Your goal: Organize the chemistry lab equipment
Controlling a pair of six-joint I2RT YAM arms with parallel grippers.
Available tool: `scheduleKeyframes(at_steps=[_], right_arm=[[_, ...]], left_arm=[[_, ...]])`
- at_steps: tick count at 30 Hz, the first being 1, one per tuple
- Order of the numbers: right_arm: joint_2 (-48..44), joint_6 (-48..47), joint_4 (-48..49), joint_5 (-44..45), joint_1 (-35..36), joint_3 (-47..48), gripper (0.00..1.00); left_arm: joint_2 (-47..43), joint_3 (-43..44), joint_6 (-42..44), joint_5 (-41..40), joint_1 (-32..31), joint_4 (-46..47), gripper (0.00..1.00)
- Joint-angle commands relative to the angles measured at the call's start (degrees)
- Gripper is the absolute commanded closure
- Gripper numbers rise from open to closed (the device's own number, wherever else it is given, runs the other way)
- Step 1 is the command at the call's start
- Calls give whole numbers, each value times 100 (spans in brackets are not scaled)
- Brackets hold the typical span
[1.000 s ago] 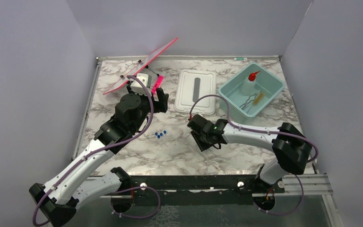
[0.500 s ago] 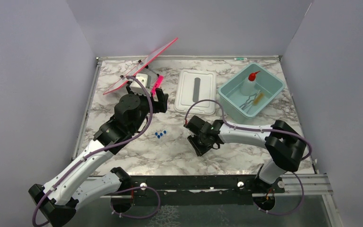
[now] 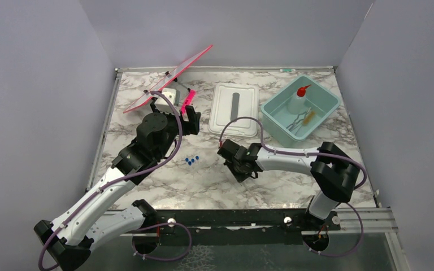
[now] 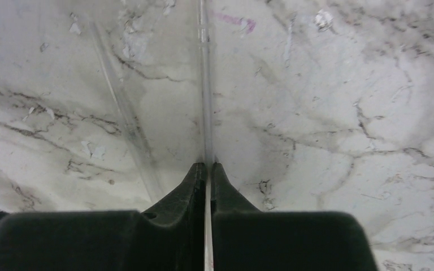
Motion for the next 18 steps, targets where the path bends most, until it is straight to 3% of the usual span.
scheduleKeyframes(at_steps=[1, 10, 14, 18], right_arm=[[331, 178, -71, 1049, -34, 23, 96], [-876, 240, -39, 1915, -34, 523, 100], [-1390, 122, -308, 1988, -129, 1626, 99], [-1481, 176, -695, 2503, -254, 2707, 99]], left_arm=[[-92, 13, 101, -174, 2, -21, 19], [-114, 135, 143, -91, 2, -5, 19], [-163, 361, 586, 451, 1, 68, 19], [-210, 593, 792, 397, 2, 17, 19]])
